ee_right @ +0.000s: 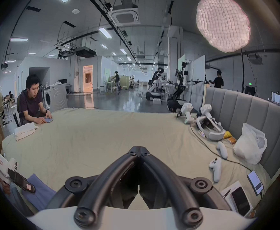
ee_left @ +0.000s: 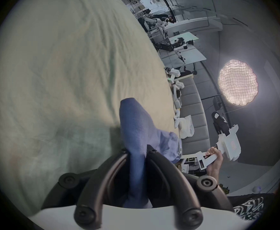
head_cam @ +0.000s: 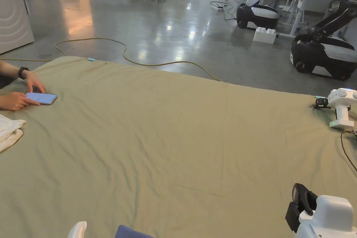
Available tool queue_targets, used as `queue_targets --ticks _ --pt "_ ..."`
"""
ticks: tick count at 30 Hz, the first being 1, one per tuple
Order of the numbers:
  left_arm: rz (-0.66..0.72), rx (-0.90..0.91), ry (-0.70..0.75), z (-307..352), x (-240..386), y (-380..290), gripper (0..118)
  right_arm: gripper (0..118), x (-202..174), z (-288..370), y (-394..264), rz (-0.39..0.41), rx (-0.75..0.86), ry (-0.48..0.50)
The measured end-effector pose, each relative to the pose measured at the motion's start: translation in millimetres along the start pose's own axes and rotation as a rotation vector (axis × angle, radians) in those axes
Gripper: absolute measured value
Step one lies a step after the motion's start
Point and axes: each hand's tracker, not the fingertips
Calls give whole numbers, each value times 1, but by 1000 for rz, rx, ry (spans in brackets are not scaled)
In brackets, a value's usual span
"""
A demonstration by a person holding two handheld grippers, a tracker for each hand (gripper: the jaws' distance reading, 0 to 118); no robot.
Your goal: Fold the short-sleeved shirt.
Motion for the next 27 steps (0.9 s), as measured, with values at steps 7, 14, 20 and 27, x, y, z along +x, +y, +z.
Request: queue_targets --ticks 7,14,20,27 --pt "-52 89 121 59 35 23 13 0 -8 8 17 22 87 5" --pt "-128 184 373 114 78 40 13 0 -12 10 26 40 128 15" --pt "-280 140 532 86 139 29 13 0 -10 8 22 31 119 17" --pt "-404 6 504 22 185 10 13 0 4 13 16 24 106 -14"
